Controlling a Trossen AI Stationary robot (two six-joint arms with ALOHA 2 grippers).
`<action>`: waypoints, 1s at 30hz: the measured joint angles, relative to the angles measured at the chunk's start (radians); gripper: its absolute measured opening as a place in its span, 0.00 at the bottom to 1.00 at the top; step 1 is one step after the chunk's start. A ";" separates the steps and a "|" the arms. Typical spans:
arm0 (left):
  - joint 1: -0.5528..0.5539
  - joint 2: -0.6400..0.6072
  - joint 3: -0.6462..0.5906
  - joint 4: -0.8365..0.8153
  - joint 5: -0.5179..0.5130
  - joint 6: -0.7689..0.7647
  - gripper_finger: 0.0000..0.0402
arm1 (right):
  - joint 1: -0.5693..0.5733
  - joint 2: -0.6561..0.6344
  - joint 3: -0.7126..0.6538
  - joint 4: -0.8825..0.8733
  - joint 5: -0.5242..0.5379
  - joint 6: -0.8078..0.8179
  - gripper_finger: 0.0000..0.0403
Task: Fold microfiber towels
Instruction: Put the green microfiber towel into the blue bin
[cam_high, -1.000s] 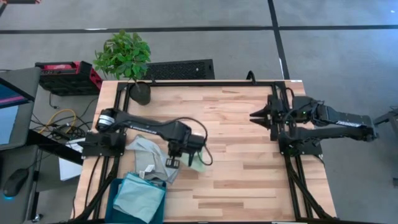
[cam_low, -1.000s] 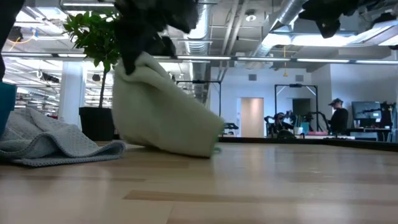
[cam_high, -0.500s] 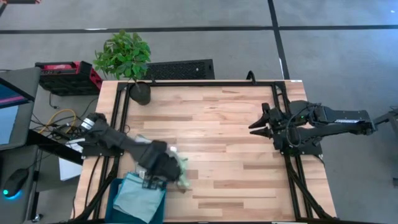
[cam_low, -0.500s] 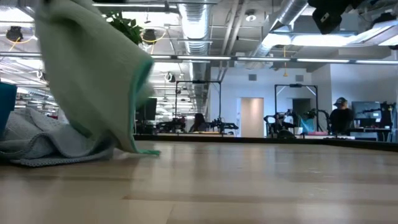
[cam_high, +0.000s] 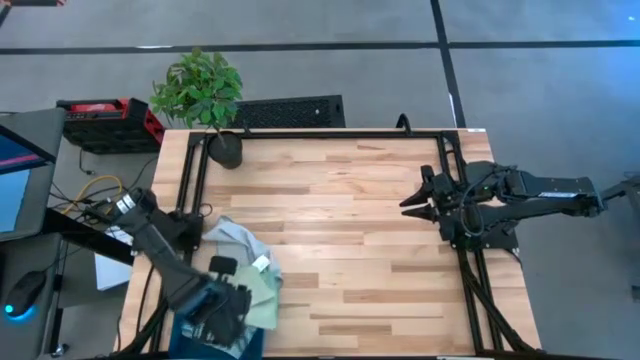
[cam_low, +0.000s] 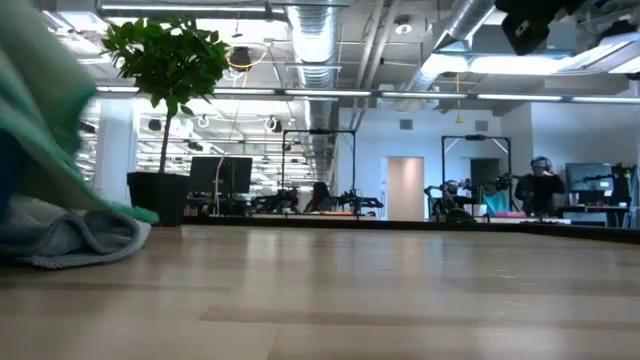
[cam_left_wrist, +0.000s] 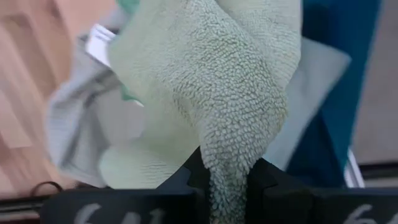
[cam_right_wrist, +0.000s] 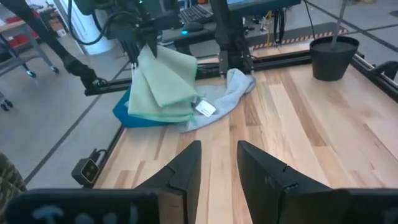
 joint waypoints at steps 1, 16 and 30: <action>-0.022 0.000 0.000 0.000 0.004 -0.017 0.06 | 0.000 -0.001 0.000 0.000 0.000 0.000 0.32; -0.260 0.055 0.000 0.093 0.001 -0.242 0.07 | 0.000 0.000 0.000 0.000 0.000 0.043 0.32; -0.308 0.156 -0.015 0.182 0.061 -0.260 0.07 | 0.001 0.000 0.000 0.000 -0.155 0.065 0.32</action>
